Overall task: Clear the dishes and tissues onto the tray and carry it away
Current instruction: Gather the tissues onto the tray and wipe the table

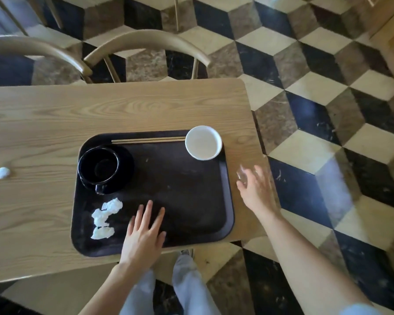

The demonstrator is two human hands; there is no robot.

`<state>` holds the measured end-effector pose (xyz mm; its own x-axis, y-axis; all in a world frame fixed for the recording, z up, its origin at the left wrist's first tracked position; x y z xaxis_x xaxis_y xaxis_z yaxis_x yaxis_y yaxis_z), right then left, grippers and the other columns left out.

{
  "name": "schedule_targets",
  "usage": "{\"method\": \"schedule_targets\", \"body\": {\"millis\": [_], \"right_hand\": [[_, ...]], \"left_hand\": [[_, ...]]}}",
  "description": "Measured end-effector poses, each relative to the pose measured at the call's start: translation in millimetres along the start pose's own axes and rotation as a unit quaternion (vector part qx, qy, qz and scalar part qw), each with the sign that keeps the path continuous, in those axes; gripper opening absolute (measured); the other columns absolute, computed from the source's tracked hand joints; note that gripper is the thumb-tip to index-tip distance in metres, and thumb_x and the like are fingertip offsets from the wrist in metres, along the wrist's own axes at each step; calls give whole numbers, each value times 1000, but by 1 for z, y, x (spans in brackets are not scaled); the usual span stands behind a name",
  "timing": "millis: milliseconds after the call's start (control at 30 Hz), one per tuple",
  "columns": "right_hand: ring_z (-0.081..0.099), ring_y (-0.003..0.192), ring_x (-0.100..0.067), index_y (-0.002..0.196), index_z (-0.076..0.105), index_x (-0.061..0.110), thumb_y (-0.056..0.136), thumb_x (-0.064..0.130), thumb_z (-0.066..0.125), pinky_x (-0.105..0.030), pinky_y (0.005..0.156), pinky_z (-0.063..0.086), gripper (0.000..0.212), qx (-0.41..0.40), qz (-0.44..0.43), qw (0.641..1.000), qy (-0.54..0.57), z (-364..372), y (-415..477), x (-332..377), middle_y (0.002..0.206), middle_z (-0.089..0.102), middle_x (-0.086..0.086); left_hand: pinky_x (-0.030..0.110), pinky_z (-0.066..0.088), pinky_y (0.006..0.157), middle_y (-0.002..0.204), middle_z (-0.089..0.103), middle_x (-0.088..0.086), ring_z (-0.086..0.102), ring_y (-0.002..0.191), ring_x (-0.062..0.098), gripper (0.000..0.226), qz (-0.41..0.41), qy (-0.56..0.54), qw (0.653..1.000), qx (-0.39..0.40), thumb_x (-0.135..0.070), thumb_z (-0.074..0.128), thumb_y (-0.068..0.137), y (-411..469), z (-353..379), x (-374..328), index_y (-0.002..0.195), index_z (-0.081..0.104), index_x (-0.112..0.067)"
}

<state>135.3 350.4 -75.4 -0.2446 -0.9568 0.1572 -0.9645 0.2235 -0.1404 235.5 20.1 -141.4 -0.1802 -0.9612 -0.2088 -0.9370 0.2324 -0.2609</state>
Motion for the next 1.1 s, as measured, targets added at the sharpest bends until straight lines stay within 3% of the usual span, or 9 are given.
{"method": "schedule_targets", "body": {"millis": [67,167,267,367,500,633,800,933,1100], "right_hand": [[59,110,-20,116,66,20,91,32,66,-23,83,40,27,-29,11,997,71,-9,-2,3,123,61,-4],[57,120,-25,125,62,16,91,31,67,-35,91,52,38,-10,-48,980,194,-4,-28,39,135,57,-9],[50,132,-29,140,52,15,92,37,63,-39,101,49,54,84,-178,967,159,22,-76,98,148,49,-14],[65,115,-38,118,69,3,71,31,85,-44,90,56,57,73,-257,964,19,39,-102,128,125,67,-19],[63,112,-47,114,70,1,67,29,86,-52,92,54,57,84,-218,972,-15,54,-102,125,123,67,-23],[40,137,-49,137,57,7,81,41,67,-55,109,40,66,111,-182,977,15,64,-103,116,150,48,-17],[41,138,-41,131,62,12,77,42,69,-58,117,17,62,18,-202,978,42,34,-101,147,148,52,-14],[66,102,-32,116,69,7,78,17,75,-45,92,54,39,13,-273,949,155,29,-107,219,120,69,-11],[64,105,-31,130,63,8,85,1,67,-38,91,56,46,96,-355,914,174,60,-114,318,126,67,-10]], "left_hand": [[56,42,109,160,33,17,35,145,42,67,-4,-2,1000,-2,-46,38,87,1,-1,0,148,47,-21],[58,41,108,160,32,18,33,145,43,67,-10,-9,1000,2,-45,39,87,1,0,-3,148,47,-20],[58,38,111,162,28,17,29,147,42,66,-11,-11,1000,3,-45,39,89,-1,1,-3,151,43,-21],[57,36,112,163,26,16,26,149,41,66,-11,-8,1000,8,-45,40,90,-1,0,-2,152,40,-22],[58,38,111,163,26,16,27,148,42,68,-17,-13,999,27,-39,57,89,1,2,-1,152,40,-23],[56,38,110,162,28,17,30,147,42,68,-16,-23,999,41,-35,63,87,1,-2,-3,150,42,-21],[47,46,107,149,51,15,47,138,37,51,-5,-96,995,-24,-29,54,92,-11,-30,9,141,55,-15],[36,54,88,120,70,4,65,108,23,29,-25,-159,972,-171,-12,60,93,-39,-78,56,120,70,-10],[40,53,88,120,71,5,66,108,27,29,-137,-148,956,-212,-13,60,92,-81,-90,167,119,69,-10]]}}
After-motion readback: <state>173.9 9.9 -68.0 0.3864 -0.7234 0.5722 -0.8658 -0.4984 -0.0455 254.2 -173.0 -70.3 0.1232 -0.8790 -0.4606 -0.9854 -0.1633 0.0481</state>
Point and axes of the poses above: each hand's wrist, its own y-axis towards the middle knuckle, its own z-axis out of the palm, x = y × z, the point moved 10 cm from there along y, towards the middle knuckle
